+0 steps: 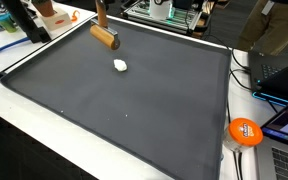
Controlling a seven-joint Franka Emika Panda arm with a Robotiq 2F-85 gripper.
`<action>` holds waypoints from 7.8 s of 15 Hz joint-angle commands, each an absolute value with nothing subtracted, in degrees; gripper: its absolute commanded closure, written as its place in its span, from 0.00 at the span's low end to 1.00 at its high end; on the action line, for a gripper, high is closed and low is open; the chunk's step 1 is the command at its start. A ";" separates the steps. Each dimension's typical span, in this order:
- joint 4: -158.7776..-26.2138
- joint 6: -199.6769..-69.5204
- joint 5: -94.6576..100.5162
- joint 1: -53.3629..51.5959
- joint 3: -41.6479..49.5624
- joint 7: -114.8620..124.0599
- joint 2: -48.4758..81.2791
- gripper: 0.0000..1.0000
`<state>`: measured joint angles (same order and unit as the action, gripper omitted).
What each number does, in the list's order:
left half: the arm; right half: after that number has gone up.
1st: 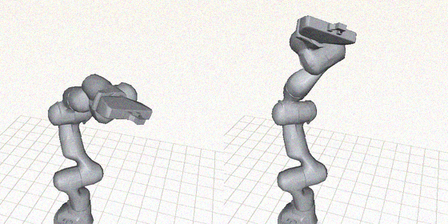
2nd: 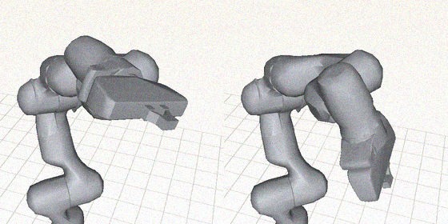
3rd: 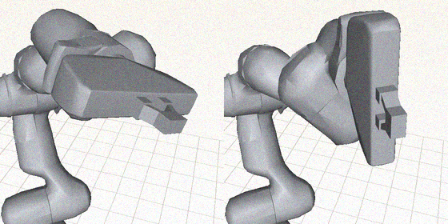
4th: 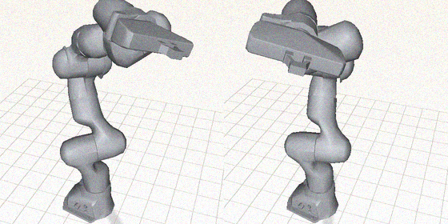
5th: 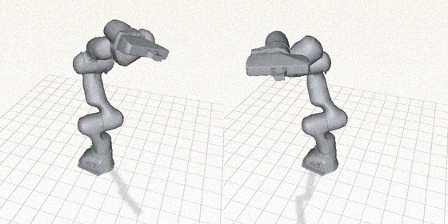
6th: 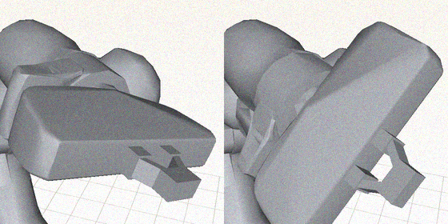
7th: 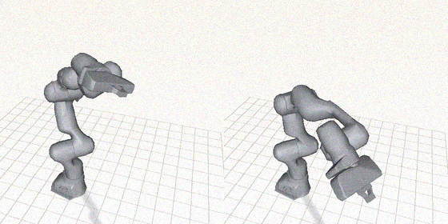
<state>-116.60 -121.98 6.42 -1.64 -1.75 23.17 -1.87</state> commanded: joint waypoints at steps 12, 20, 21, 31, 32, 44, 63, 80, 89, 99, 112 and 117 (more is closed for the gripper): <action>-125.07 -131.29 6.02 -1.39 -1.70 19.90 -7.44 0.78; -138.60 -143.56 0.77 -1.68 -0.16 6.83 -15.88 0.78; -134.43 -141.16 3.31 -0.75 -1.64 11.27 -11.65 0.53; -140.11 -146.02 -1.54 -1.74 0.48 1.54 -15.38 0.78; -140.90 -147.00 -2.37 -1.88 0.84 -0.39 -15.68 0.78; -149.20 -155.26 -5.40 -3.33 3.18 -11.28 -19.16 0.53; -151.58 -163.22 -27.62 -17.34 17.25 -38.88 -18.13 0.78; -151.79 -163.54 -34.06 -19.63 23.84 -52.33 -16.21 0.78; -151.82 -166.48 -39.17 -26.44 26.18 -58.63 -17.55 0.78; -151.98 -167.80 -51.63 -34.25 32.35 -75.49 -19.21 0.78; -154.39 -166.86 -61.45 -36.34 39.31 -89.59 -19.33 0.78; -154.60 -166.88 -62.80 -36.87 39.65 -91.42 -19.32 0.78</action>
